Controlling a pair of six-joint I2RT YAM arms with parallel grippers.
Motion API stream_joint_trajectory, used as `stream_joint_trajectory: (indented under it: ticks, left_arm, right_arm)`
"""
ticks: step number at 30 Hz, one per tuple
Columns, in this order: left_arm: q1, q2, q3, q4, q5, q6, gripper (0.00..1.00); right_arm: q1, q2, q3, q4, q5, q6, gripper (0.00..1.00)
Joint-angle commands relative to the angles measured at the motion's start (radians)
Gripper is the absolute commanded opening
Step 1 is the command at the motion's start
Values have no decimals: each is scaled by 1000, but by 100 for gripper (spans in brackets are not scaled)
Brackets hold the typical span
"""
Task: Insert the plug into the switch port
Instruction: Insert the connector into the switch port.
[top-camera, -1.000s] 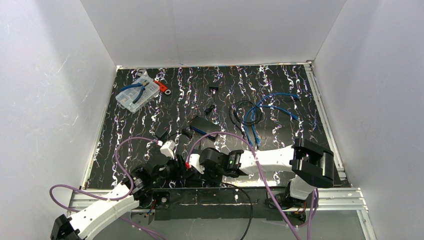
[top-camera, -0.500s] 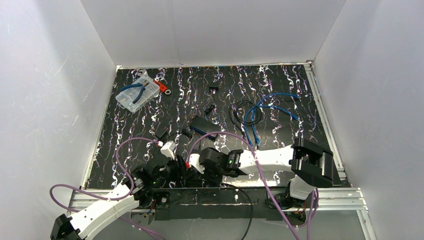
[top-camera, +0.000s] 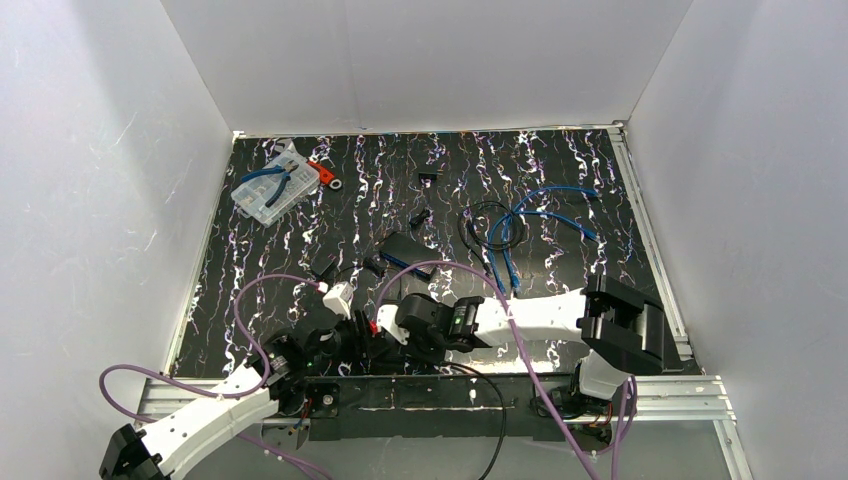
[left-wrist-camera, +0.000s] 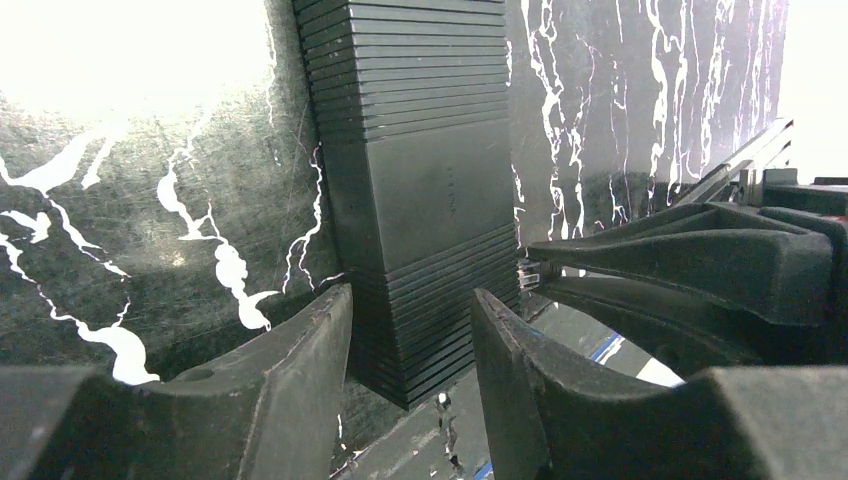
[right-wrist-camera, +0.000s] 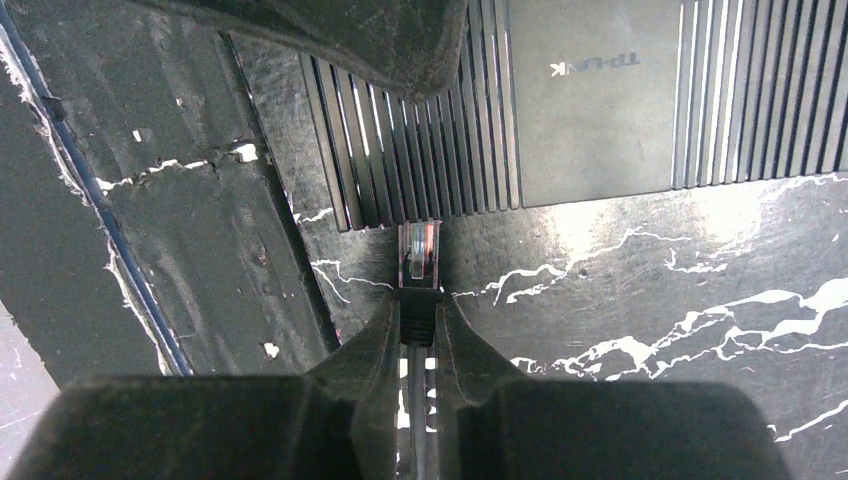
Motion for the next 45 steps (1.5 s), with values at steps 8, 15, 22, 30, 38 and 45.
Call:
stream_joint_trajectory:
  ticks: [8, 15, 22, 30, 38, 45]
  left_arm:
    - [5, 18, -7, 20, 17, 4, 44]
    - [5, 28, -9, 31, 16, 4, 44]
    - [4, 45, -11, 44, 20, 4, 43]
    - [5, 46, -13, 44, 23, 4, 43]
    - [4, 71, -24, 87, 48, -2, 40]
    - [4, 107, -30, 130, 79, -2, 38]
  right_arm:
    - [-5, 36, 62, 1, -23, -5, 1]
    - [-5, 15, 58, 4, -48, -13, 1]
    - [-5, 2, 53, 19, -62, -20, 1]
    - [-5, 15, 52, 44, -87, -8, 1]
    - [-6, 12, 50, 88, -32, 44, 1]
    - [-21, 1, 52, 147, -45, 60, 1]
